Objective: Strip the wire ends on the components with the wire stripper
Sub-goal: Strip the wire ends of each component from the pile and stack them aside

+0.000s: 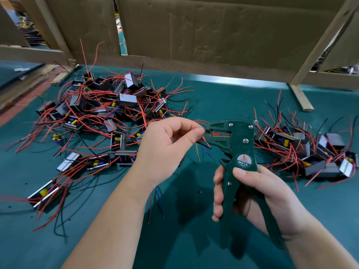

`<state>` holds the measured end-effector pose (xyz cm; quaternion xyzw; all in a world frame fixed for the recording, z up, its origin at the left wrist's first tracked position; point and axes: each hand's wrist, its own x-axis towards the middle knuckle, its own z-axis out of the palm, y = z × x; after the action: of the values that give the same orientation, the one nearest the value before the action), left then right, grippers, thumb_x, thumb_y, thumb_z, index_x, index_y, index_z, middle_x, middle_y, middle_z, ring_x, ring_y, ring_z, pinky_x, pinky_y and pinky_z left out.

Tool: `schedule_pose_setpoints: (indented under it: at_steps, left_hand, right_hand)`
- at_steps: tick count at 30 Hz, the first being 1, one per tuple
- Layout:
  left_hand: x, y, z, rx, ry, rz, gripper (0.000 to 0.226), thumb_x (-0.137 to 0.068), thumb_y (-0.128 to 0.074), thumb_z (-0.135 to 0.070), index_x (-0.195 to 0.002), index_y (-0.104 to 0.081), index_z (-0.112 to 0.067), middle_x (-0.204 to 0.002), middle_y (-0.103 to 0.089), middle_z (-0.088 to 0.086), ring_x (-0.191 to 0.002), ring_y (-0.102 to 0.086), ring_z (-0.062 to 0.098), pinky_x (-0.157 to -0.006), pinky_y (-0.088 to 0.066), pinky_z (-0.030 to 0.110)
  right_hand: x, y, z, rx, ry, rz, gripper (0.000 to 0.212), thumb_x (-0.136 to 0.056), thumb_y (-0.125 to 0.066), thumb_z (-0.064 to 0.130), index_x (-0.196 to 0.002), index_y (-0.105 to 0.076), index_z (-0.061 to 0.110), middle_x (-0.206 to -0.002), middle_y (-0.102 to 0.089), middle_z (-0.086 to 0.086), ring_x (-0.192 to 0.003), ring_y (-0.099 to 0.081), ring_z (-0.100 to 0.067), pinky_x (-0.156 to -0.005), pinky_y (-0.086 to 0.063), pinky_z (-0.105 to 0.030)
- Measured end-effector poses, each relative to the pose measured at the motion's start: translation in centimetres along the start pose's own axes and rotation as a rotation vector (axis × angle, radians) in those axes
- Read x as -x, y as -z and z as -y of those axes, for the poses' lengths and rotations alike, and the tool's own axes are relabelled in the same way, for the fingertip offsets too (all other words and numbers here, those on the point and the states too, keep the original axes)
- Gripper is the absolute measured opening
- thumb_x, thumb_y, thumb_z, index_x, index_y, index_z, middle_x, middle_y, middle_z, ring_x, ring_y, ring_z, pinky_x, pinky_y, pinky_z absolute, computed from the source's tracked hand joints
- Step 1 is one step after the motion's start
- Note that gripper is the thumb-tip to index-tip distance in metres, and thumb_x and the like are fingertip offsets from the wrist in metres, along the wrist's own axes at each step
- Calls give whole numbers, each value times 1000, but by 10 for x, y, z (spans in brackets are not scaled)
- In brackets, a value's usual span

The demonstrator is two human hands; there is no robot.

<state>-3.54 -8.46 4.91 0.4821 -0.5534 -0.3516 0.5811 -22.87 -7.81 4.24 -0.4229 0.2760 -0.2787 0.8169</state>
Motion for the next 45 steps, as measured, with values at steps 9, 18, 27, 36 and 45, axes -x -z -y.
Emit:
schedule_pose_setpoints:
  at_steps: [9, 18, 27, 36, 45]
  left_hand:
    - [1, -2, -2, 34, -7, 39, 16, -87, -65, -9, -76, -67, -21, -64, -67, -15, -52, -55, -6, -48, -39, 4]
    - [-2, 7, 1, -317, -31, 130, 16, -92, -61, -15, -82, -66, -26, -61, -62, -24, -50, -47, -2, -49, -38, 11]
    - [-5, 9, 9, -102, 175, 53, 24, -94, -57, -7, -81, -68, -24, -62, -67, -11, -49, -57, 3, -53, -44, 12]
    - [-3, -17, 4, 573, 379, -52, 9, -87, -56, -5, -94, -63, -7, -67, -64, 4, -61, -66, 15, -51, -53, 23]
    - [-5, -24, 9, 560, 401, -240, 17, -86, -64, -18, -71, -63, -10, -64, -63, 7, -43, -55, 12, -38, -41, 18]
  right_hand:
    - [1, -2, 0, -2, -10, -31, 52, -60, -85, 48, -83, -69, 4, -68, -59, -23, -56, -59, -33, -58, -52, -46]
    - [-4, -14, -10, 21, 13, -213, 53, -60, -80, 59, -68, -59, 11, -56, -49, -16, -40, -48, -25, -45, -45, -34]
    - [-12, -3, -5, -261, 173, -172, 51, -56, -84, 46, -86, -70, 6, -82, -63, -20, -68, -63, -33, -66, -56, -47]
    - [-12, -10, -12, -143, 135, -43, 65, -53, -88, 37, -103, -70, -1, -78, -62, -29, -71, -65, -40, -69, -54, -52]
    - [-13, -11, -14, -31, 11, 55, 64, -59, -86, 31, -113, -65, 2, -76, -59, -28, -70, -63, -37, -74, -51, -52]
